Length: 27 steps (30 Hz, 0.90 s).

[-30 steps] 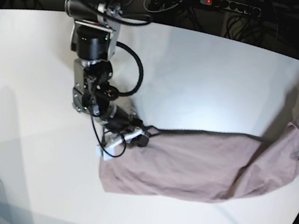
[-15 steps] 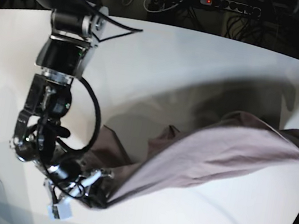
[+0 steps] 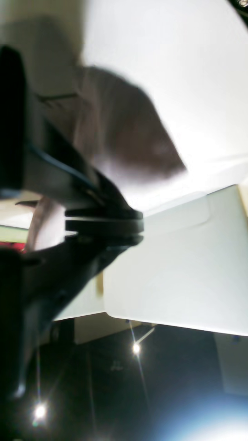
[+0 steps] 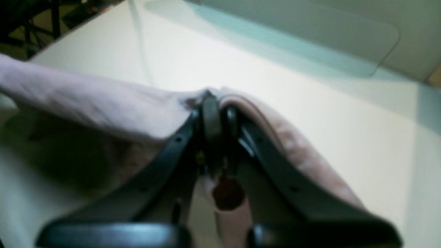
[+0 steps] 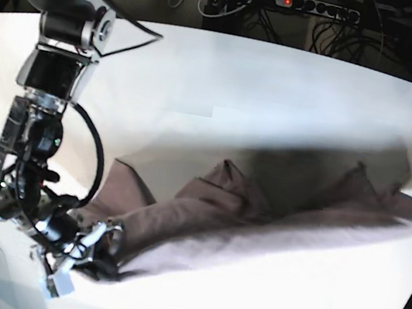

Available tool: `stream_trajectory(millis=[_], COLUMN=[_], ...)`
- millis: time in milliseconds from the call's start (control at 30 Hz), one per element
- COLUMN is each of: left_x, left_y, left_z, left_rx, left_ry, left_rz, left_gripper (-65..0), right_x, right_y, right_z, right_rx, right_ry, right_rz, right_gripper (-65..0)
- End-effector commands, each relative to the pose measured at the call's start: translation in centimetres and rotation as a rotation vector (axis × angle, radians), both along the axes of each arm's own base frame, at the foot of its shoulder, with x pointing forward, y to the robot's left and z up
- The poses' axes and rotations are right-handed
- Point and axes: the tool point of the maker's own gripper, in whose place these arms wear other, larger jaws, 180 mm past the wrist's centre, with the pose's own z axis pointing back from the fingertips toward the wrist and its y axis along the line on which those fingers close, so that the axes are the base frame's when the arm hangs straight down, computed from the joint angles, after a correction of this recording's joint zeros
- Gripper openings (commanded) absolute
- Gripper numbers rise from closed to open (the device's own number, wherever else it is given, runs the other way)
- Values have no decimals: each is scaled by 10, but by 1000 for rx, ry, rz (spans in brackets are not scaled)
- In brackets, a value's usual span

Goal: Layout the t-shirt on the table in an organized manner, then fold the t-shirt properly
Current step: 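Lift the hem with the right gripper and flip it over the shirt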

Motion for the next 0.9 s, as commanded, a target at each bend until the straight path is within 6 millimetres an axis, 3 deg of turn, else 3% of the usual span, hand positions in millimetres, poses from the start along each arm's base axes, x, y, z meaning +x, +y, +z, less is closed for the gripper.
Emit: stream_trajectory(millis=[0,167,367,467,600,700,767,867], left_x=[3,4,2,-4,-13,-25,-31,-34], left_y=[4,1,1,1,1,9,12,14], left_z=[28,24,19,9,-5,-9,-11,-14], left_rx=[-14,-27,-29,-29,-30,-35,-36,-40], left_ry=[-81,-83,-70,-40,2,9,13,20], left_rz=[5,4,5,6,6,35,47,53], left_gripper=[-646,-646,-646,-646,-646,-646,-646,-646], right_x=[11,35,68,80,95,110,112,102], right_y=[4,7,6,9,9,-11,-18,-16], right_z=[28,12,19,13,4,-19,-27,-41], right_rx=[50,163,275,331,405,451,450,432], right_ry=[-80,-32,-33,-6,26,113,141,193], right_rz=[10,0,-22,-33,-67,-235,-289,-280], right_gripper=[-650,-650,-650,-627,-486,-327,-231,-142])
